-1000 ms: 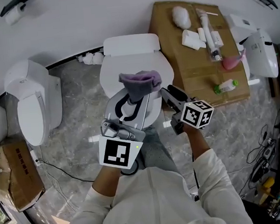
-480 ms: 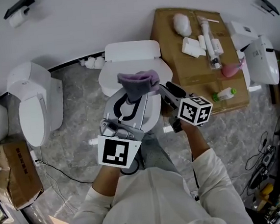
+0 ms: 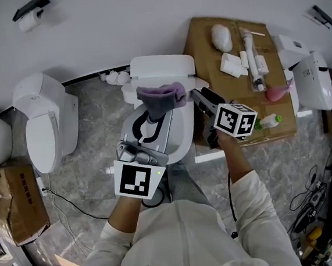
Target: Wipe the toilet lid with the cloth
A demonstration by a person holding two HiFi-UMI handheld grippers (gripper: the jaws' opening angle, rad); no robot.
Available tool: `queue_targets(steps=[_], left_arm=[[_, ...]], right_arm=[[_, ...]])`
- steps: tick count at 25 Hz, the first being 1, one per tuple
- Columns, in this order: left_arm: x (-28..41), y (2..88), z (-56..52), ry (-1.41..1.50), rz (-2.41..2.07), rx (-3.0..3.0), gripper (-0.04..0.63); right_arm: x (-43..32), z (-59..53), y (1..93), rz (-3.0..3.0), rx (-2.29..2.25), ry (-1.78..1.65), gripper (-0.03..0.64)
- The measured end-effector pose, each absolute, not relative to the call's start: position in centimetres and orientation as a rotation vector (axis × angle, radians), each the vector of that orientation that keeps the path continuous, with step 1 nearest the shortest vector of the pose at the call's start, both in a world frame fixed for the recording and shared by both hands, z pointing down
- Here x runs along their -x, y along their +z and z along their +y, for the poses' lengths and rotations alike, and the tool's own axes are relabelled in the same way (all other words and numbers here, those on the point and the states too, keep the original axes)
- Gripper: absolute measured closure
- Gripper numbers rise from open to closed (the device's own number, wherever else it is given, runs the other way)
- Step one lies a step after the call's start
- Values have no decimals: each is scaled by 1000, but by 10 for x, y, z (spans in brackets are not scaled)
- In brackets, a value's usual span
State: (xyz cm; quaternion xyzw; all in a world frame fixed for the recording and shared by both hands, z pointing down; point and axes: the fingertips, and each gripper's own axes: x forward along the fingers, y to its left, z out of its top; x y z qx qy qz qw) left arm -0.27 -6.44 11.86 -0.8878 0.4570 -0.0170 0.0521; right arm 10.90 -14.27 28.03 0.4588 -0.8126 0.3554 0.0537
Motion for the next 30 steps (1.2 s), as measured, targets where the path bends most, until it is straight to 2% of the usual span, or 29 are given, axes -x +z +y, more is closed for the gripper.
queue_targets(steps=[30], left_arm=[[14,124,-116,-214,1563,2589,529]], right_arm=[[-117,-317,230,-2493,-1430,1100,439]])
